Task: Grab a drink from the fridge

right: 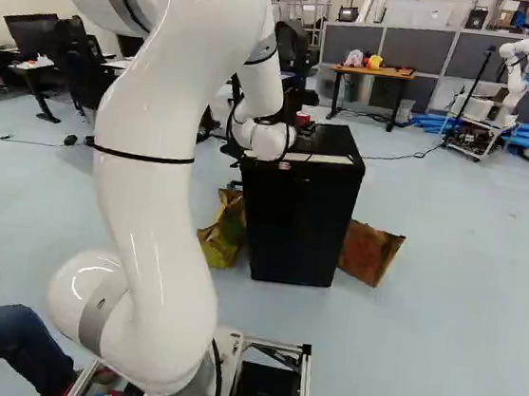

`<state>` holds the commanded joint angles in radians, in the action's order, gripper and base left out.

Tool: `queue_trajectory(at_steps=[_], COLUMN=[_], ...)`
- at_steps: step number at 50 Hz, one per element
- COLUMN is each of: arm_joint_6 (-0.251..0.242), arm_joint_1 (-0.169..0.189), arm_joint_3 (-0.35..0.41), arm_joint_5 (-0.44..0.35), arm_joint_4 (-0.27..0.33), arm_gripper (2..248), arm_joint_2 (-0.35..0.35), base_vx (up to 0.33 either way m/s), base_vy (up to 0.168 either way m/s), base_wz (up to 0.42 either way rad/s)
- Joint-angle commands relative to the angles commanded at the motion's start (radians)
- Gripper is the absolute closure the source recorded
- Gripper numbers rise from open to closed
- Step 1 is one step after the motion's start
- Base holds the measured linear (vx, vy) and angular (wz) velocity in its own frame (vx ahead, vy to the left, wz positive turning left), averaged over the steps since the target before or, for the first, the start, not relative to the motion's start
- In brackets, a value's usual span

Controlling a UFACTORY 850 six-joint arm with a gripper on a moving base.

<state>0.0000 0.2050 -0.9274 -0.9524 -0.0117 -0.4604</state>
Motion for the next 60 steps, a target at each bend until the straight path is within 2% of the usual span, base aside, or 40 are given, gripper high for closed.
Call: queue_trajectory(at_steps=[34, 60], arm_joint_6=[0.000, 0.000], arm_joint_1=[-0.002, -0.021], arm_joint_3=[0.009, 0.084], arm_joint_5=[0.001, 0.008], arm_joint_4=[0.000, 0.001], arm_gripper=[150, 150], arm_joint_2=[0.019, 0.084], base_vx=[0.000, 0.000], base_vy=[0.000, 0.000], base_wz=[0.000, 0.000])
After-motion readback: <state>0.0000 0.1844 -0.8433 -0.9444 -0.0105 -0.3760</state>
